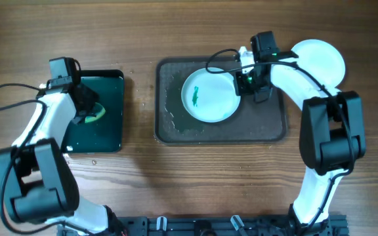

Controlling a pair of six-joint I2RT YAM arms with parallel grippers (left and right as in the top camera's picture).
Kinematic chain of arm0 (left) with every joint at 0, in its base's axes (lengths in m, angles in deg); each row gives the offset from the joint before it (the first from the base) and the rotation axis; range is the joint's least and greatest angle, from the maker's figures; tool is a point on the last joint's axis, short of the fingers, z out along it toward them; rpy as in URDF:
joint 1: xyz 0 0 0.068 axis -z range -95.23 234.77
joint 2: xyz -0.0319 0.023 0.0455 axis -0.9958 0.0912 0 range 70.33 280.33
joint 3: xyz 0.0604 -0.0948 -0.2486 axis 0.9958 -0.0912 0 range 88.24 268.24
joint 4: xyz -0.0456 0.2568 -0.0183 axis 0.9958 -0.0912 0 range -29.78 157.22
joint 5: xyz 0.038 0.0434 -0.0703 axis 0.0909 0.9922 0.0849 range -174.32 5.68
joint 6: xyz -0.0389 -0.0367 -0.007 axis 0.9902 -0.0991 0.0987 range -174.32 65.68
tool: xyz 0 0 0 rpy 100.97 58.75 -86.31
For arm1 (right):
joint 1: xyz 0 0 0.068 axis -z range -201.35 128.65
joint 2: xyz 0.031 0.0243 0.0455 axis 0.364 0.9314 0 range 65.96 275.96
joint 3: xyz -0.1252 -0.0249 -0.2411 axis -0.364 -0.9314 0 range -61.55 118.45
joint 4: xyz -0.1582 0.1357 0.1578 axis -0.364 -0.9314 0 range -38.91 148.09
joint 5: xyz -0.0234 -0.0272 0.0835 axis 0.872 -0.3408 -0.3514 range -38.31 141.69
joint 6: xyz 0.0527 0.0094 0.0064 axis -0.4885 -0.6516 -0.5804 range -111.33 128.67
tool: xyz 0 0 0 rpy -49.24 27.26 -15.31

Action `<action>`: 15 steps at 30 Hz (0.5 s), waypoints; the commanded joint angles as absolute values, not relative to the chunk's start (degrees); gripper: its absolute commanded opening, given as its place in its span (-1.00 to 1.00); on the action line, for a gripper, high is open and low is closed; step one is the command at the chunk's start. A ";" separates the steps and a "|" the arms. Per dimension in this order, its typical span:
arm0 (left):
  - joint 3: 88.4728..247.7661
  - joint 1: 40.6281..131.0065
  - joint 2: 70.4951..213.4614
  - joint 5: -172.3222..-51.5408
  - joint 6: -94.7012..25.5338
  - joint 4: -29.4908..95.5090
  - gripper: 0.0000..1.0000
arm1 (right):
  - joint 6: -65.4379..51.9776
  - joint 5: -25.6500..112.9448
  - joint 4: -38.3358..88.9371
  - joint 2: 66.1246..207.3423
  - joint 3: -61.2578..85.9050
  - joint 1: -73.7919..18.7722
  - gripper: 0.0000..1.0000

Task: Clean dirty plates on tray and stack at the side
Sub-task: 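Grasp the rim of the light blue plate with the right gripper and pull it left, then scrub the light blue plate with the sponge in the left gripper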

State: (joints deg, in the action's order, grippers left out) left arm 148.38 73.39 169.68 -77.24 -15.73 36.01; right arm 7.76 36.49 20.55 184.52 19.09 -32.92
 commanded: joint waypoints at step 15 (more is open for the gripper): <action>149.06 74.33 164.70 -79.34 -19.67 35.60 -0.92 | 11.54 36.90 26.08 185.14 18.59 -34.80 -0.91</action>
